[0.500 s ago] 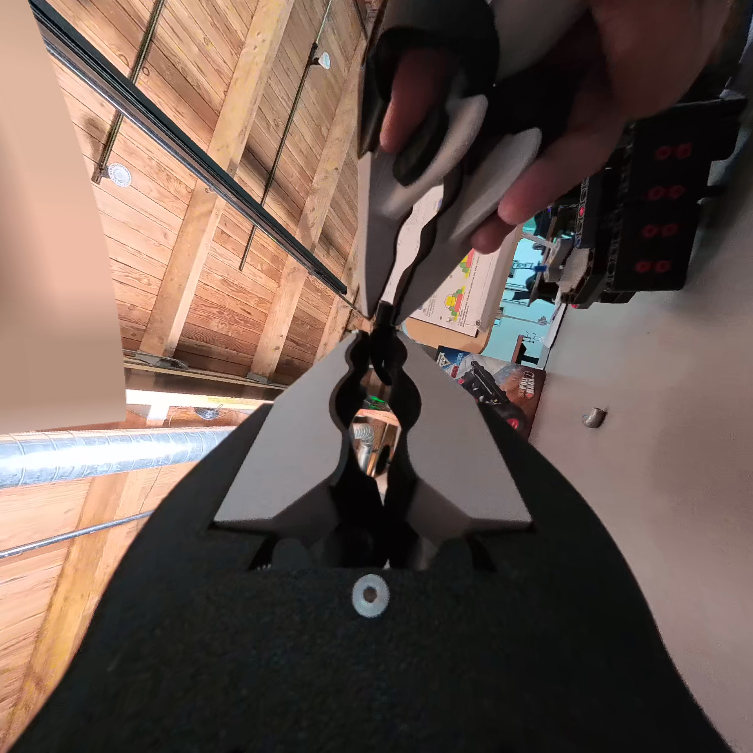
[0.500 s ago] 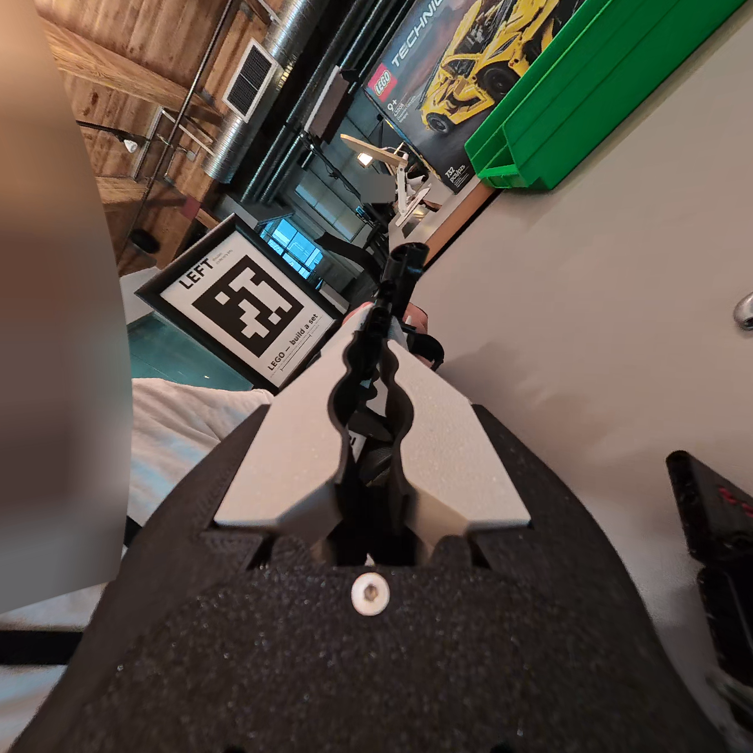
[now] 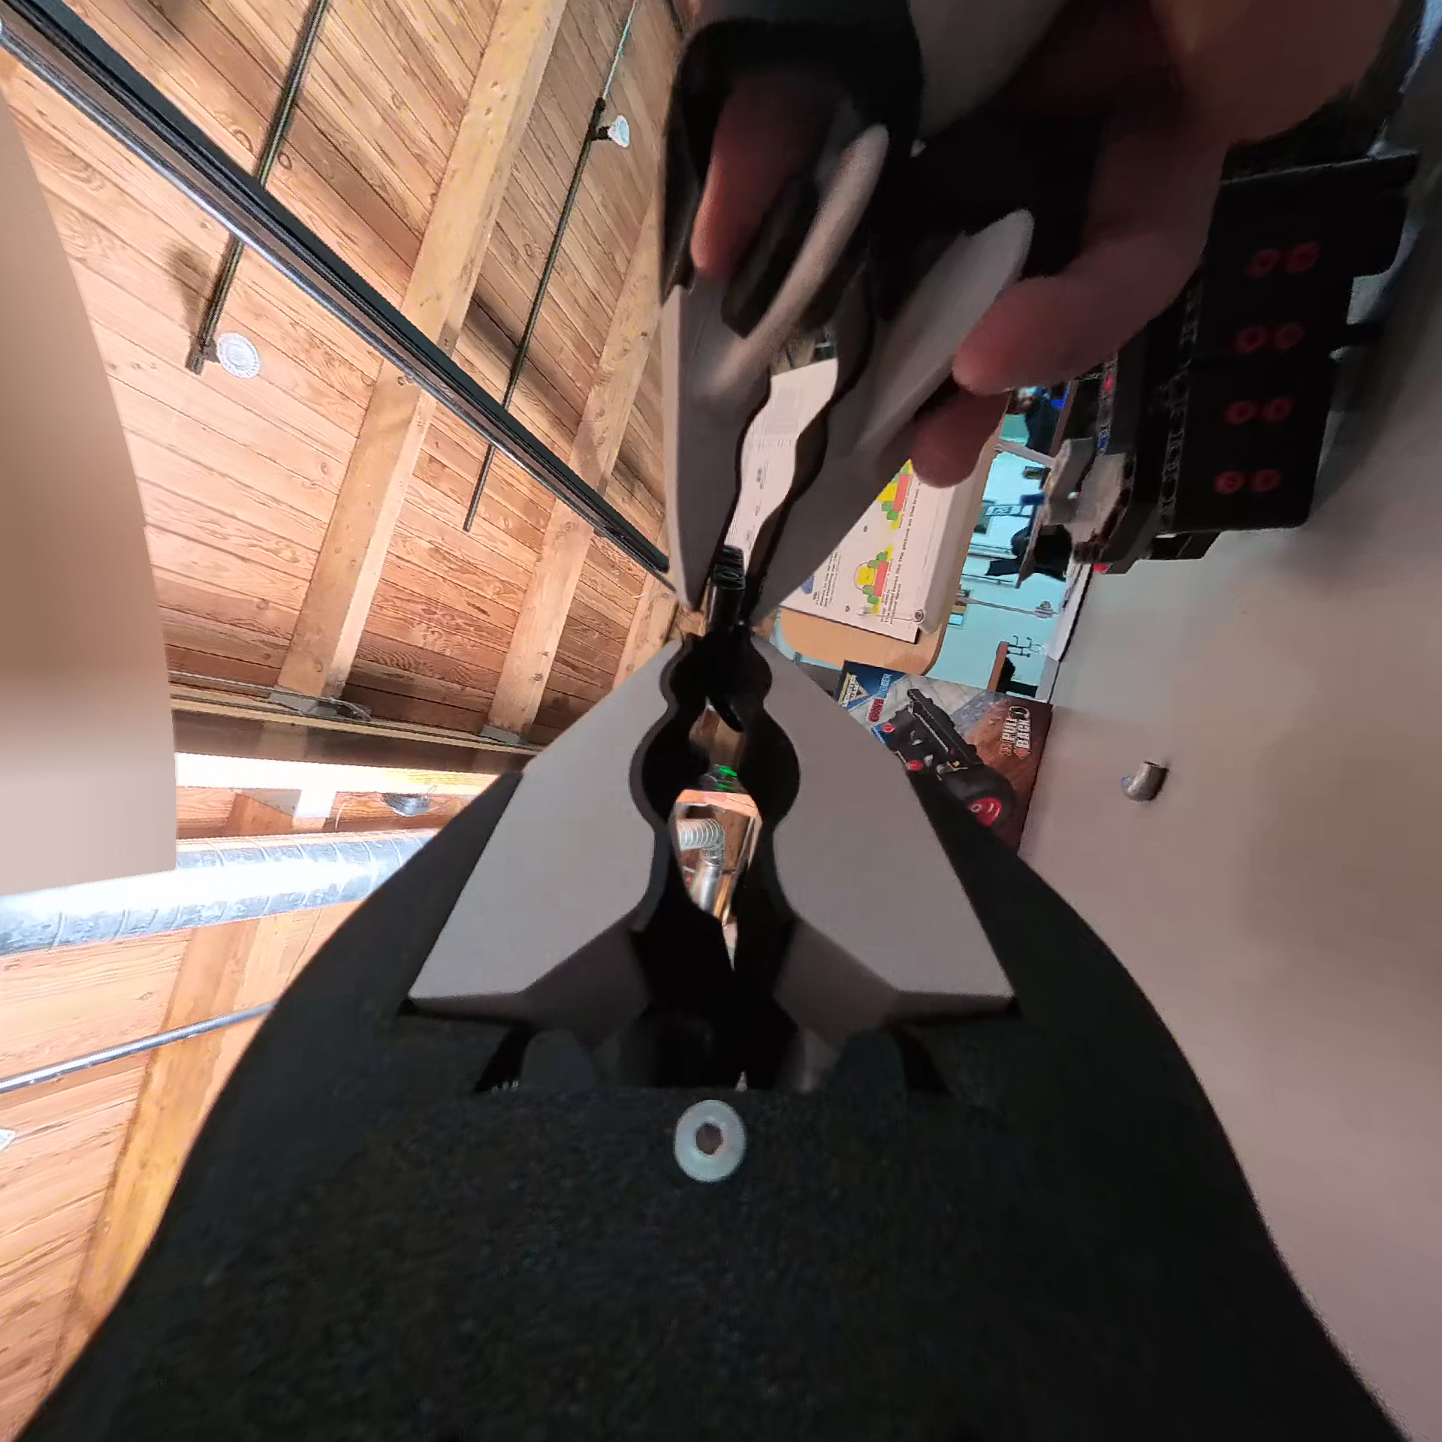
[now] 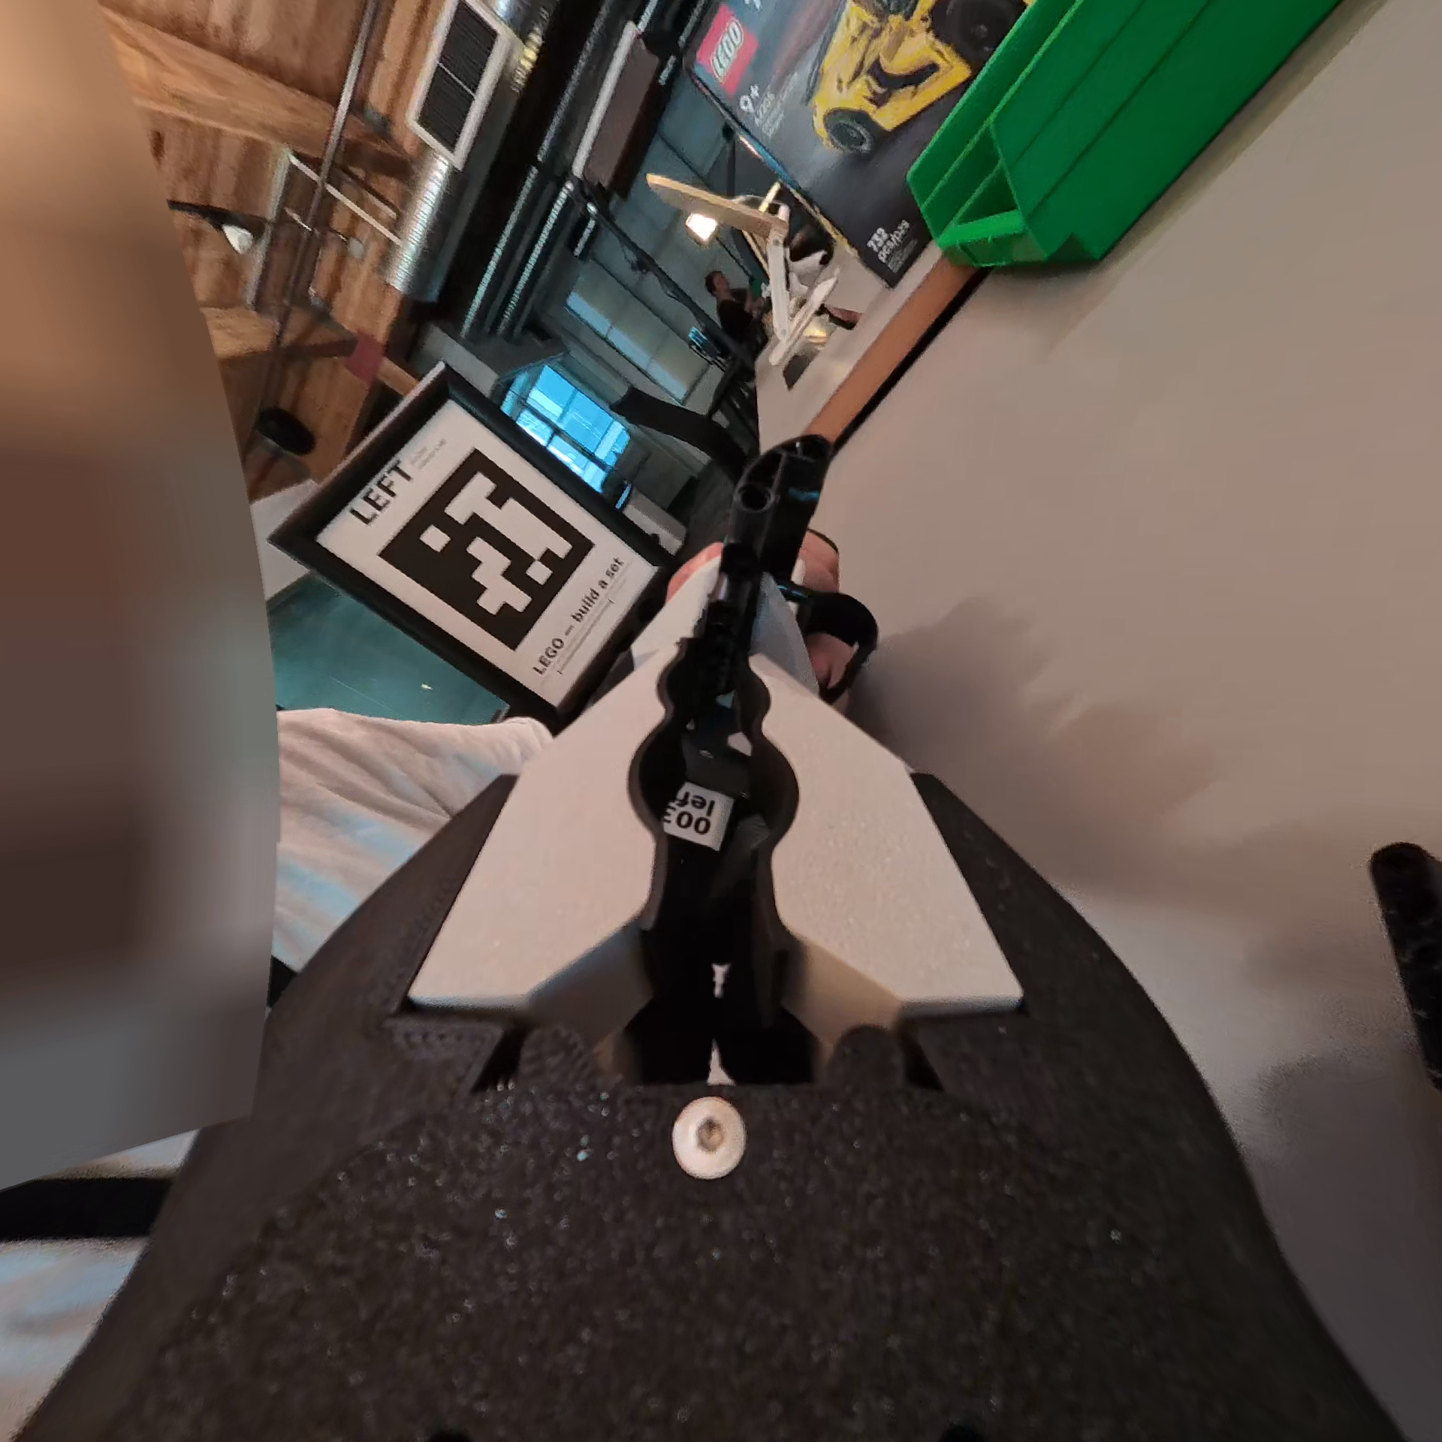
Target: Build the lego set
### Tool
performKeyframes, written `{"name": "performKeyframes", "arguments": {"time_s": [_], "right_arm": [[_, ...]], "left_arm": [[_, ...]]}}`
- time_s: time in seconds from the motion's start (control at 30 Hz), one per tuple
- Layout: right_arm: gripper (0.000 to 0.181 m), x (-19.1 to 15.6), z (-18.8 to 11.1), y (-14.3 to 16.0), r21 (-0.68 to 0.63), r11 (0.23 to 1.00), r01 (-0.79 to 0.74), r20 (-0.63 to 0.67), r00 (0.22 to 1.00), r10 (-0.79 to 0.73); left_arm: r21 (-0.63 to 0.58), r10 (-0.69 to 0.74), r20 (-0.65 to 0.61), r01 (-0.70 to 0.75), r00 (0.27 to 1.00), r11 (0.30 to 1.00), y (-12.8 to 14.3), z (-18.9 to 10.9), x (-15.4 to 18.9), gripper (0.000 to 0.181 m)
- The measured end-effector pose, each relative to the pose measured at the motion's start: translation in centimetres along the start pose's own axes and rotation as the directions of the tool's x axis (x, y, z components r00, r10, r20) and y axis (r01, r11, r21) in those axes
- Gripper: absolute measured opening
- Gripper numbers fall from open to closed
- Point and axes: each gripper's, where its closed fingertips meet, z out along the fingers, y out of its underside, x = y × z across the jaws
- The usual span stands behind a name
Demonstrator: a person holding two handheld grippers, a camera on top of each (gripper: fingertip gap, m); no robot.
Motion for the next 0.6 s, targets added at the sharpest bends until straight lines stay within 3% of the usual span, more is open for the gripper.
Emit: {"name": "performKeyframes", "arguments": {"time_s": [0.6], "right_arm": [[0.007, 0.66, -0.33, 1.05, -0.032, 0.999, 0.007, -0.019, 1.0, -0.007]], "left_arm": [[0.026, -0.024, -0.073, 0.026, 0.997, 0.999, -0.09, -0.36, 0.98, 0.005]]}}
